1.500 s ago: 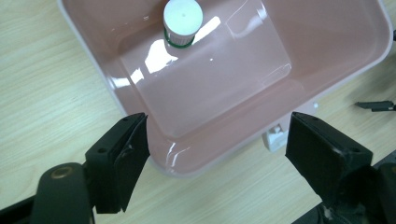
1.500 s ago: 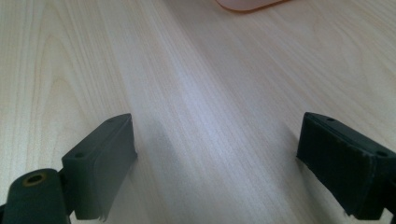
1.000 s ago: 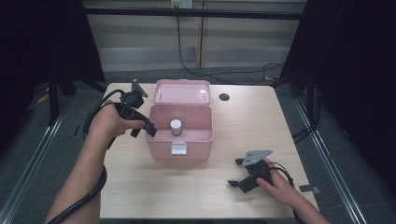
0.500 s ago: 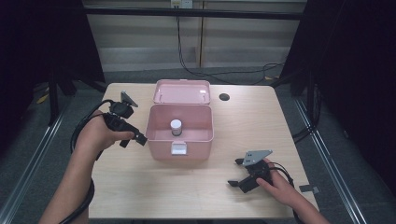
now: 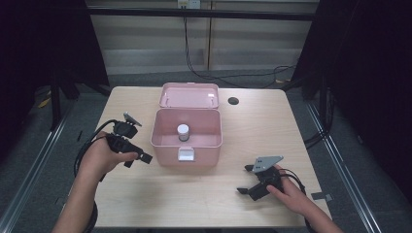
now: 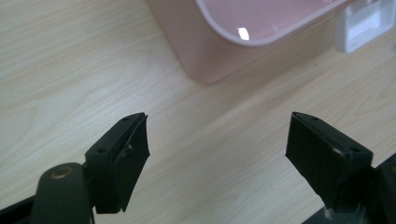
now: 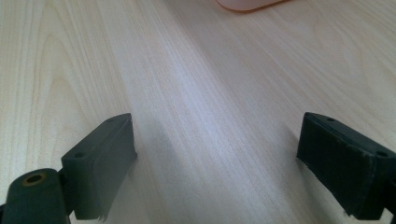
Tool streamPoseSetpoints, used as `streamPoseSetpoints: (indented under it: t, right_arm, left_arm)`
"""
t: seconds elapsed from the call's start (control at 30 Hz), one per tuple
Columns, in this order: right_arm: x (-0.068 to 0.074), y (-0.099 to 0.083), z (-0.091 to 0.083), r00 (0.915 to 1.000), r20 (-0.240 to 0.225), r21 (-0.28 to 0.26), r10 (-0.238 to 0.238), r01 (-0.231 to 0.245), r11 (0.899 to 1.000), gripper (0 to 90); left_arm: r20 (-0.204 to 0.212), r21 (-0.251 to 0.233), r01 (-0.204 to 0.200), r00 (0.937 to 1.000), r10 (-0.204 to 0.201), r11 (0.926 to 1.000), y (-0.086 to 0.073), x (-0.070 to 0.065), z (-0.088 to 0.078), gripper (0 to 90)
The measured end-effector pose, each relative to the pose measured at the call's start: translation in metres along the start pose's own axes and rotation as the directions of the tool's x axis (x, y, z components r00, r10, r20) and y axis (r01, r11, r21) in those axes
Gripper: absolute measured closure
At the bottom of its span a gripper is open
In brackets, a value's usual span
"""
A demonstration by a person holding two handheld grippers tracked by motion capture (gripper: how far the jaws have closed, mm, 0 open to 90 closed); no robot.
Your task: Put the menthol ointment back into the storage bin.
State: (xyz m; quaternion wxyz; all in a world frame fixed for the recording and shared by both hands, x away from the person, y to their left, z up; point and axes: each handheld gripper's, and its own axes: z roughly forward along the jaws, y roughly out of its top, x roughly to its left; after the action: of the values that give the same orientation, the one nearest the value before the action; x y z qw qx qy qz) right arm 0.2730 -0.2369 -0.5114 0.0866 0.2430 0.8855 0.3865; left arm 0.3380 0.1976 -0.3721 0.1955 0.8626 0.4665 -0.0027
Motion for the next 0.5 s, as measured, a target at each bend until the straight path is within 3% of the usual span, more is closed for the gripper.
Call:
streamPoseSetpoints:
  t: [0.5]
  right_arm:
    - [0.000,0.000,0.000,1.0000,0.000,0.004,0.006,-0.006,1.000,10.7]
  left_arm:
    - [0.014,-0.020,0.004,0.9999,-0.004,0.9998,-0.030,0.007,0.036,20.7]
